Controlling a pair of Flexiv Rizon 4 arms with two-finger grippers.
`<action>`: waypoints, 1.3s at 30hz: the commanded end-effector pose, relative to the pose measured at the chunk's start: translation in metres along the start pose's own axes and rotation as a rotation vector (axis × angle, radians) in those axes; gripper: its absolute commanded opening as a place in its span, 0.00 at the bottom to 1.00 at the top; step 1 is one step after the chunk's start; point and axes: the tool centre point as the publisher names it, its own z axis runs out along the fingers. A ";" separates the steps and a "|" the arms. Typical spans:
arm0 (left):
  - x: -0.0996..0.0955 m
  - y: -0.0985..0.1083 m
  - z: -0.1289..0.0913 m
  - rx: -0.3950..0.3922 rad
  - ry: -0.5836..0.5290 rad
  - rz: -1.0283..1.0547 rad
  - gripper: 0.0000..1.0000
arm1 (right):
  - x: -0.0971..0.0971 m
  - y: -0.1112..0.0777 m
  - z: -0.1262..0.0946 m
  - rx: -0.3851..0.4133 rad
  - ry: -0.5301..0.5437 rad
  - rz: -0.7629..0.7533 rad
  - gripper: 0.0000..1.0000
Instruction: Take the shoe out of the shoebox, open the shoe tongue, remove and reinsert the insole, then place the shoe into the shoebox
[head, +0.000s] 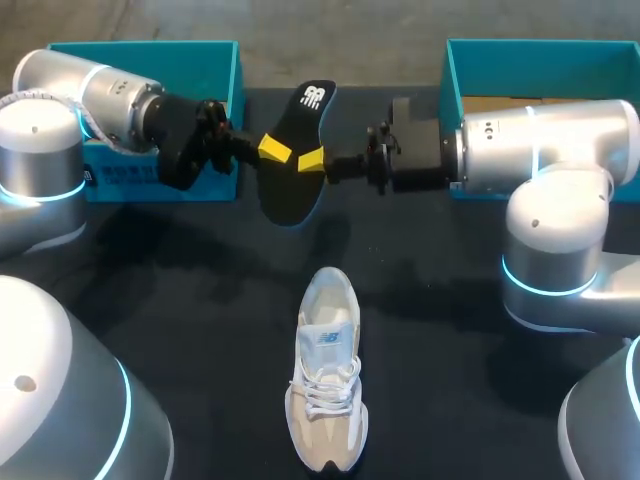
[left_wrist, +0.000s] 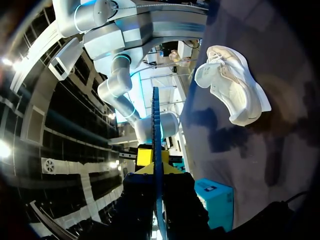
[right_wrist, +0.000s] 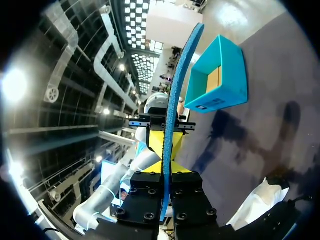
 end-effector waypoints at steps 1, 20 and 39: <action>0.000 -0.001 0.002 -0.002 0.000 0.002 0.00 | 0.000 0.001 0.005 0.001 -0.004 0.003 0.00; -0.015 -0.021 -0.007 0.018 0.140 0.075 1.00 | -0.003 -0.002 -0.003 -0.009 0.005 -0.019 0.00; -0.010 -0.066 -0.040 0.071 0.324 -0.003 1.00 | -0.017 -0.021 -0.028 -0.032 0.008 -0.237 0.00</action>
